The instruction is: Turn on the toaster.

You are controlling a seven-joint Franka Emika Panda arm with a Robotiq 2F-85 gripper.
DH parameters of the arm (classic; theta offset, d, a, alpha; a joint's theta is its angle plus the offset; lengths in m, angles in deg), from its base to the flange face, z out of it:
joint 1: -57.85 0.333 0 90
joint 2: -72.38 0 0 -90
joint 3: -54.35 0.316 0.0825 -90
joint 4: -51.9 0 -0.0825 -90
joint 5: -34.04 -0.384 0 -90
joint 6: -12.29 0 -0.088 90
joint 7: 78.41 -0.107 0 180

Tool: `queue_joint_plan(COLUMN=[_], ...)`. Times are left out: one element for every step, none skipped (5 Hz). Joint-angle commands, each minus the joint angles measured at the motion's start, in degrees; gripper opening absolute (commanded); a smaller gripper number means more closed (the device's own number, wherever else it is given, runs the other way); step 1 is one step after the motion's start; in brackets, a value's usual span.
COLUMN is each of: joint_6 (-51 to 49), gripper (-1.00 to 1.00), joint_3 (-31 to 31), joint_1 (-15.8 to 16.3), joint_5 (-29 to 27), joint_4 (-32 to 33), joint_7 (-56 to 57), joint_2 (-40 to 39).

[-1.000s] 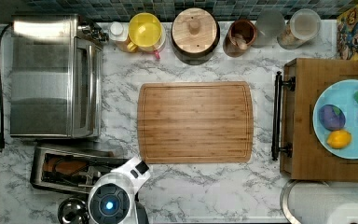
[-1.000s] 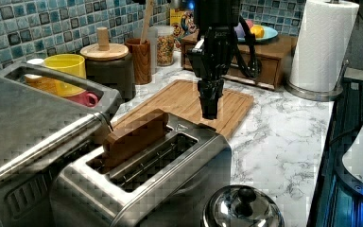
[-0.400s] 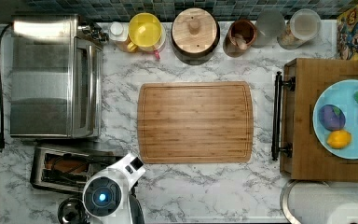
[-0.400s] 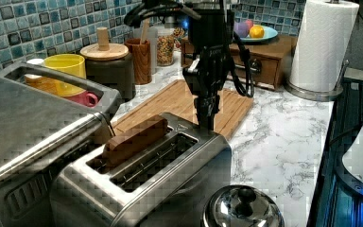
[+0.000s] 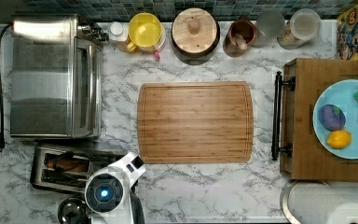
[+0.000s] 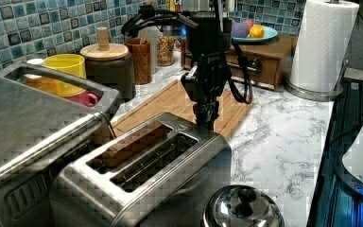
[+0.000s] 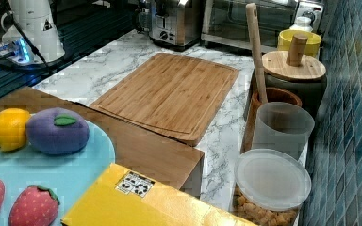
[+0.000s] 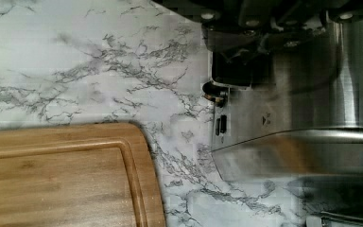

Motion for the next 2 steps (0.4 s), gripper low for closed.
queue_joint_plan(joint_6=[4.46, 10.16], gripper=[-1.00, -1.00], joint_3=[3.36, 4.23], joint_1=[4.97, 4.93], joint_5=[-8.54, -12.18], joint_4=[11.18, 14.57], joint_7=[1.97, 3.00], joint_2=[-4.44, -9.17])
